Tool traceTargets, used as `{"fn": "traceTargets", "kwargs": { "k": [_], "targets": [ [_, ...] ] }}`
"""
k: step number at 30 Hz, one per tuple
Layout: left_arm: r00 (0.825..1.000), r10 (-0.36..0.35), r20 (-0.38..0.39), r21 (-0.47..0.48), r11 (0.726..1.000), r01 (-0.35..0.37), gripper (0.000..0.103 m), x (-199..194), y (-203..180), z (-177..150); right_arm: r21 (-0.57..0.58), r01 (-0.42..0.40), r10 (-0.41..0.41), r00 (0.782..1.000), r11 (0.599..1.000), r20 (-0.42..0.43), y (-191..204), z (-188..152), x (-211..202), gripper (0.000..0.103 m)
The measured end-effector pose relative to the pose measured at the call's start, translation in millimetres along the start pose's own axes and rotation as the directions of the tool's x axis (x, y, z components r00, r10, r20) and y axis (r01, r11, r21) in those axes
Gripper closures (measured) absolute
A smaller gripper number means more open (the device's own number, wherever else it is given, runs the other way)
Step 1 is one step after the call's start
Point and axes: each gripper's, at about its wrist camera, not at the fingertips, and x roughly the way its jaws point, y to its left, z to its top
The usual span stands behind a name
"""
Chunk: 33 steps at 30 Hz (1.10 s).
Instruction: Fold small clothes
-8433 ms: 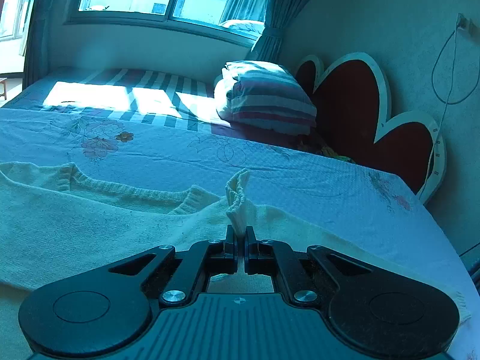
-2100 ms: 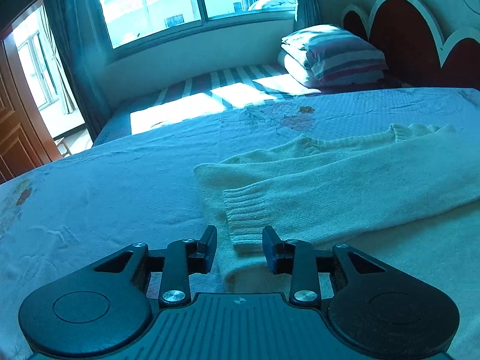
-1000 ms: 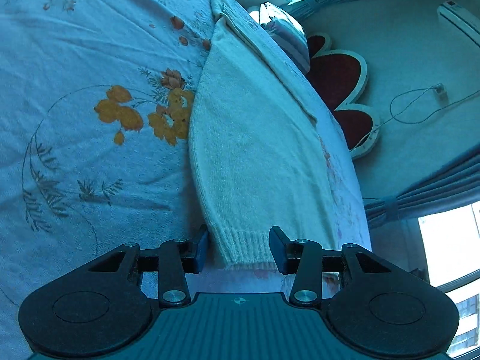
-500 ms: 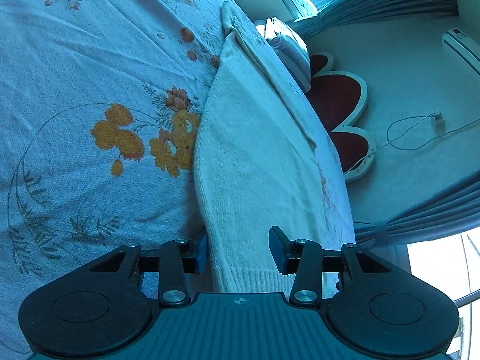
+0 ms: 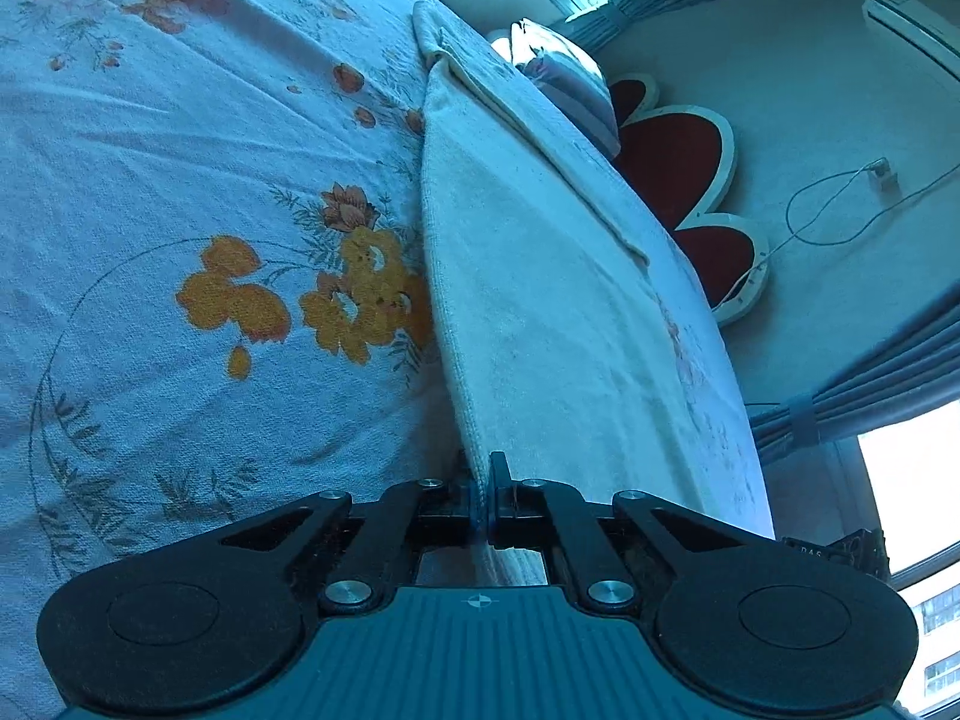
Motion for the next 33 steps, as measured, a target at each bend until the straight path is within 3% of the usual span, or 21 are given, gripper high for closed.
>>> {"fn": "traceTargets", "kwargs": {
  "k": [9, 17, 23, 26, 30, 33],
  "targets": [
    [0.985, -0.091, 0.144, 0.060, 0.995, 0.083, 0.101, -31.3, -29.2, 42.9, -0.112, -0.069, 0.082, 0.990, 0.991, 0.112, 43.1, 22.5, -26.9, 0.098],
    [0.962, -0.150, 0.230, 0.064, 0.988, 0.139, 0.101, -9.1, -54.1, 141.2, -0.231, -0.100, 0.144, 0.972, 0.968, 0.185, 99.5, 114.5, -18.3, 0.099],
    [0.956, -0.144, 0.255, 0.077, 0.989, 0.128, 0.101, 53.1, -72.6, 227.5, -0.221, -0.148, 0.193, 0.961, 0.964, 0.200, 112.4, 206.9, 25.4, 0.099],
    [0.963, -0.112, 0.247, 0.079, 0.992, 0.095, 0.101, 99.5, -67.7, 268.9, -0.198, -0.168, 0.207, 0.960, 0.966, 0.191, 105.2, 255.0, 60.7, 0.099],
    [0.978, -0.031, 0.208, 0.037, 0.999, 0.023, 0.101, 167.8, -45.0, 315.9, -0.162, -0.174, 0.200, 0.966, 0.971, 0.162, 82.8, 311.9, 121.0, 0.099],
    [0.985, 0.062, 0.158, -0.088, 0.995, -0.048, 0.100, 214.6, -11.0, 343.2, -0.042, -0.127, 0.132, 0.980, 0.991, 0.147, 45.4, 348.2, 173.7, 0.093]
  ]
}}
